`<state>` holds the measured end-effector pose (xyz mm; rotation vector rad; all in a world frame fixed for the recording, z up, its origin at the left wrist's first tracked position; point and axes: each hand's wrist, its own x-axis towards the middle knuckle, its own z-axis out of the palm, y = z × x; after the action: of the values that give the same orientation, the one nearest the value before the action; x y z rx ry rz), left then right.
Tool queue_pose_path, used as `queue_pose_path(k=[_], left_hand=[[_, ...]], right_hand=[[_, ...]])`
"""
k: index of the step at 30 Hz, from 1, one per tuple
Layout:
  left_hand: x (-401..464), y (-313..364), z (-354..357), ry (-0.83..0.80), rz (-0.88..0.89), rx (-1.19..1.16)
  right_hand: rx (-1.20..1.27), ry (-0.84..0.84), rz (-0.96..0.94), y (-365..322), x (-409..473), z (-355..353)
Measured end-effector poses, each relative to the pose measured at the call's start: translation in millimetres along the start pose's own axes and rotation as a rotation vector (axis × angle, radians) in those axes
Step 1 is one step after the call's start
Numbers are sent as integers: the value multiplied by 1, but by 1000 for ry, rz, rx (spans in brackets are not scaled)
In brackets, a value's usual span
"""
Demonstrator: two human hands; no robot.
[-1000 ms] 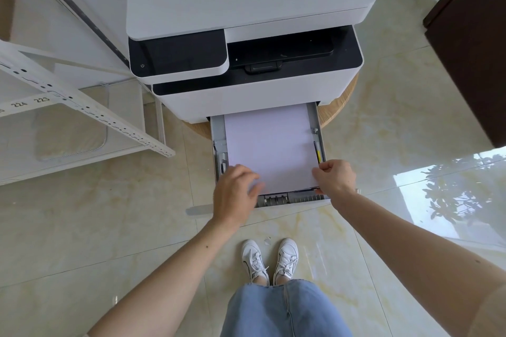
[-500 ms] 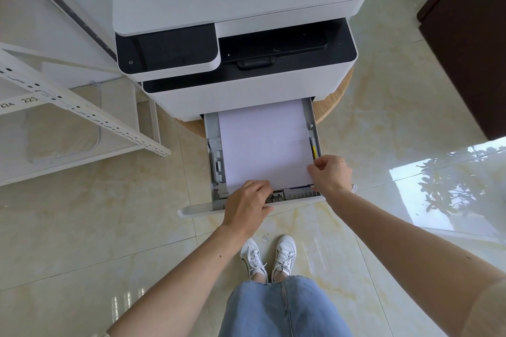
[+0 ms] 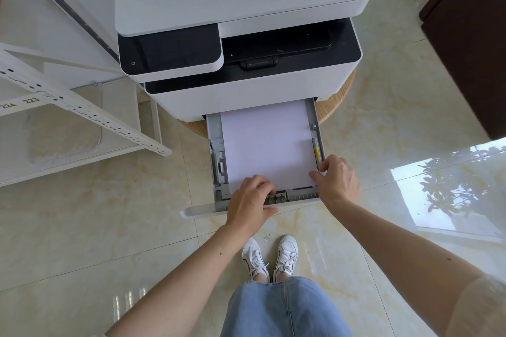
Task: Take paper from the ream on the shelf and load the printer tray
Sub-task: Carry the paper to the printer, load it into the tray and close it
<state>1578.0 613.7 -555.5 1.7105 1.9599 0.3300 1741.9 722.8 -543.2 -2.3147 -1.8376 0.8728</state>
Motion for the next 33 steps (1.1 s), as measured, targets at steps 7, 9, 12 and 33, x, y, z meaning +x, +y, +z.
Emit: queue_pose_path(k=[7, 9, 12, 33], left_hand=[[9, -8, -1, -28, -127, -270], [10, -9, -7, 161, -141, -262], [15, -21, -16, 579, -299, -136], [25, -54, -5, 698, -657, -679]], right_hand=[[35, -2, -26, 5, 6, -5], [81, 43, -57, 5, 8, -6], [160, 54, -127, 5, 13, -6], [335, 59, -48, -2, 22, 12]])
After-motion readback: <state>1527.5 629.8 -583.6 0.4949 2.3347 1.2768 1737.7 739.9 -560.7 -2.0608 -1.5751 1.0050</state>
